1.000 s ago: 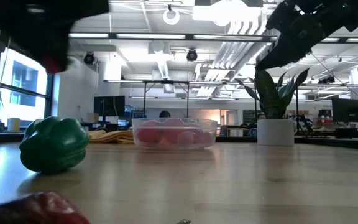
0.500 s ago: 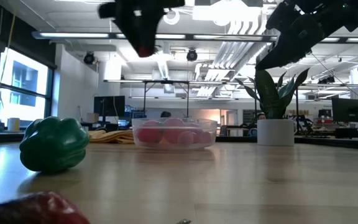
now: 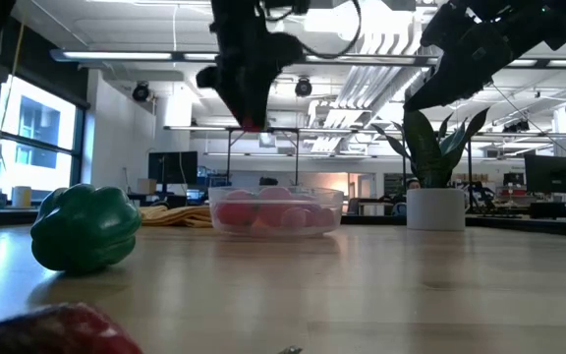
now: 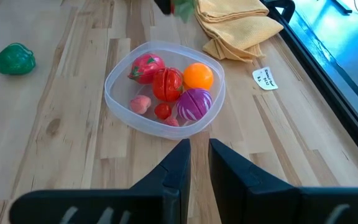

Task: Pick and placing Produce into tupperware
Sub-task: Put the strawberry into the transparent bin

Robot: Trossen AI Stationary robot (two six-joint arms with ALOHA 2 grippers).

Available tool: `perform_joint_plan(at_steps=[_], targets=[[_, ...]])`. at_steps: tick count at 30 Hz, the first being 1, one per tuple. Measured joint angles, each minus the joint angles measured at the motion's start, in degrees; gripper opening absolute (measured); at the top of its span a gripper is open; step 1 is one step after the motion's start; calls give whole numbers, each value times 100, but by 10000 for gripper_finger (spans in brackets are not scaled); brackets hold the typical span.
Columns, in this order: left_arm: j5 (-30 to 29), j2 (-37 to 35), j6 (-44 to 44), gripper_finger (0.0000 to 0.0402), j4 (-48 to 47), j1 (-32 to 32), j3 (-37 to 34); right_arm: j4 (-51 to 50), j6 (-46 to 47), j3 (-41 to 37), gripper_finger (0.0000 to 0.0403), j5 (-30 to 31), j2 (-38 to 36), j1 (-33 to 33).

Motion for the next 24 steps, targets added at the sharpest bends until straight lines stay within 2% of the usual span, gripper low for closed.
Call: perform_joint_plan(at_steps=[15, 24], targets=[[700, 2, 252, 143, 1690, 503, -1440, 0, 2, 0, 46, -2, 0, -2], [708, 3, 249, 143, 2368, 499, -1993, 0, 2, -1, 46, -1, 0, 0]])
